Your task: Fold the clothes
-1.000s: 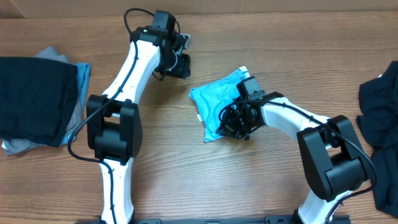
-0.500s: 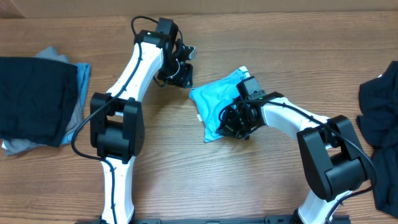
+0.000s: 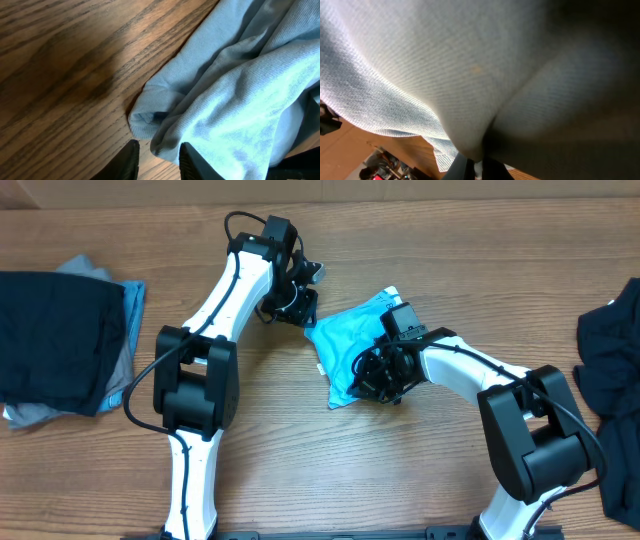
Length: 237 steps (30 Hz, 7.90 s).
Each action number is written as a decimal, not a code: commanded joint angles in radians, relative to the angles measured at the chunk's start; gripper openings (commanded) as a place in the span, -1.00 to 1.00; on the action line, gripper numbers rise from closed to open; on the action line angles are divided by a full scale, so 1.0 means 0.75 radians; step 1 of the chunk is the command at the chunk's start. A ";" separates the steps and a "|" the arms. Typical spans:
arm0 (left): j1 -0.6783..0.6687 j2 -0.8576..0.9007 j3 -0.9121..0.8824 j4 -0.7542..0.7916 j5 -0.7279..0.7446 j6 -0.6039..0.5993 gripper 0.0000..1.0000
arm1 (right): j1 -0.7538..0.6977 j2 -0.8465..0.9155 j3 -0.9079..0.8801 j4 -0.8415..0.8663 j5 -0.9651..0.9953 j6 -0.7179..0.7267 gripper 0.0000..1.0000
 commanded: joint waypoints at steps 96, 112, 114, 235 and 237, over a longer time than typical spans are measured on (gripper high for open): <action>-0.091 0.107 0.081 0.077 0.292 -0.076 -0.92 | -0.216 -0.077 0.251 -0.203 0.155 -0.507 -0.92; -0.081 0.109 -0.083 0.238 0.010 -0.124 -0.92 | -0.227 0.136 0.172 -0.124 0.309 -0.574 -0.92; -0.081 0.108 -0.057 0.241 0.021 -0.157 -0.92 | -0.227 0.146 0.171 -0.126 0.326 -0.574 -0.92; -0.262 -0.198 -0.381 0.163 0.123 -0.425 -0.92 | -0.523 -0.038 0.461 -0.102 0.037 -0.848 -0.92; -0.279 -0.193 -0.418 0.183 0.069 -0.436 -0.92 | -0.518 -0.020 0.461 -0.093 0.038 -0.848 -0.92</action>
